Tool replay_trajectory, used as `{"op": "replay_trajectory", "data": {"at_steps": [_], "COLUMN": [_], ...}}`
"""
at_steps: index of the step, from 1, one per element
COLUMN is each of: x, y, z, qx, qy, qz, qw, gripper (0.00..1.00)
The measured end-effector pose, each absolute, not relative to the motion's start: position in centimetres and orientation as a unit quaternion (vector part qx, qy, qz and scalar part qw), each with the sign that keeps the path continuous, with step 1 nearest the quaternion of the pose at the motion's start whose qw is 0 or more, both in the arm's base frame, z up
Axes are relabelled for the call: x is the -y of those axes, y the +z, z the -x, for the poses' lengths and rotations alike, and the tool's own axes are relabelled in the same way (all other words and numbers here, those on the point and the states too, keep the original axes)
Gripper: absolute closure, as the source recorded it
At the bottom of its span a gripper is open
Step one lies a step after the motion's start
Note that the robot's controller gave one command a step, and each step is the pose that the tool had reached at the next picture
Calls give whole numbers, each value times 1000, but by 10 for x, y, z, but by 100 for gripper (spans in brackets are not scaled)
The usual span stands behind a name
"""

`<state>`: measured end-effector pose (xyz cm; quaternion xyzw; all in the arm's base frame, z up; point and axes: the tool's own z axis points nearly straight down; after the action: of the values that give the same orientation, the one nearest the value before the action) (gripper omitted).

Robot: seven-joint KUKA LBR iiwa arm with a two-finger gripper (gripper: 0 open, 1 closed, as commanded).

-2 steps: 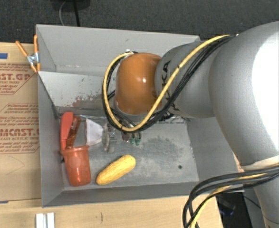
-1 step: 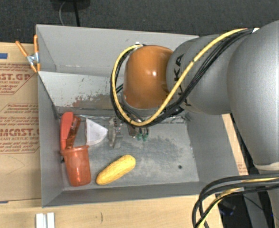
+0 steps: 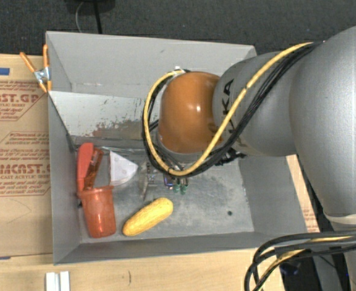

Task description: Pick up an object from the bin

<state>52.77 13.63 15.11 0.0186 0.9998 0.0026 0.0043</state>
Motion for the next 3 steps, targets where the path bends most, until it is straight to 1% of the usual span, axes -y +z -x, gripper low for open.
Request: {"op": "replay_trajectory", "data": {"at_steps": [1,2,3], "x": [-134,-115,-115], "y": [134,115,115], "z": [-510,-504,-504], "qx": [-994,-997,-997], "qy": [2,3,3], "qz": [105,74,75], "qw": [5,4,4], "gripper": [100,0,0]}}
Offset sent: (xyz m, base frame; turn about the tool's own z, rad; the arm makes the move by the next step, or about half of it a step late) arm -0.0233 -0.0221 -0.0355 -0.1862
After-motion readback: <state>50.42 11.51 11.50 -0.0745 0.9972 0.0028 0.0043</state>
